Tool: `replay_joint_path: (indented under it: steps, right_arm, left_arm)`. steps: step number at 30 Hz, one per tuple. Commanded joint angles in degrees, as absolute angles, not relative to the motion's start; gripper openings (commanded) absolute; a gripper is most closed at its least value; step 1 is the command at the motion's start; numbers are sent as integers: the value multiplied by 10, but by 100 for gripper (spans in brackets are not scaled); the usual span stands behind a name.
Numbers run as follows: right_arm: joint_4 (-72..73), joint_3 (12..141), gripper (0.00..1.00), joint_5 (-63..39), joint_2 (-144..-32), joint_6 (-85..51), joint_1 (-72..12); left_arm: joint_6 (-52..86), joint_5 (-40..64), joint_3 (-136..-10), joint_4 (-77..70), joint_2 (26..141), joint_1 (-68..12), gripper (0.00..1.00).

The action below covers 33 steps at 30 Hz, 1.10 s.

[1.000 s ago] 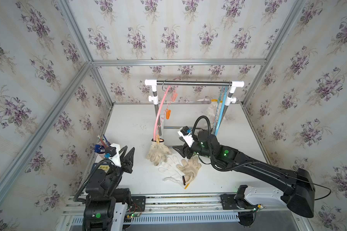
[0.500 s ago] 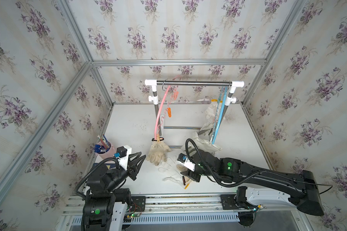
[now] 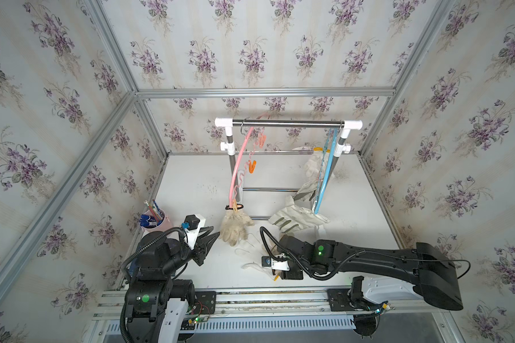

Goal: Clip the gloves onto a hanger to dry
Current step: Pick up the glove from the center of the board.

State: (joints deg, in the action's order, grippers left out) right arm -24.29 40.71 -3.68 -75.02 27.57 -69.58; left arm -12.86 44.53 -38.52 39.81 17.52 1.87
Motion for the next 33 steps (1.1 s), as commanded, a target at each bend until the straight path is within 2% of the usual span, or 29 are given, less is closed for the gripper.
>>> replay_joint_path:
  steps: [1, 4, 6, 7, 9, 12, 16, 22, 28, 33]
  right_arm:
    - [-201, 406, 56, -55, -770, 327, -695]
    - [-181, 402, 56, -45, -795, 341, -695]
    - [-173, 400, 54, -42, -815, 344, -695]
    - [-171, 400, 52, -40, -825, 345, -694]
    - [-167, 401, 46, -35, -837, 344, -692]
    - [-164, 403, 32, -30, -836, 337, -690]
    - [-162, 405, 22, -23, -814, 327, -689]
    - [-188, 421, 7, 16, -778, 323, -689]
    - [-200, 466, 1, 41, -700, 326, -669]
    - [-135, 505, 1, -17, -616, 311, -622]
  left_arm:
    - [-138, 431, -390, 382, 189, 15, 41]
    - [-118, 422, -388, 363, 195, 13, 52]
    - [-108, 418, -386, 353, 195, 13, 55]
    - [-106, 416, -385, 349, 194, 13, 59]
    - [-104, 412, -386, 347, 190, 13, 67]
    - [-103, 404, -391, 353, 181, 13, 70]
    - [-103, 391, -388, 356, 167, 13, 74]
    - [-107, 383, -386, 353, 154, 13, 76]
    - [-106, 398, -404, 324, 160, 13, 76]
    - [-97, 460, -432, 275, 196, 12, 76]
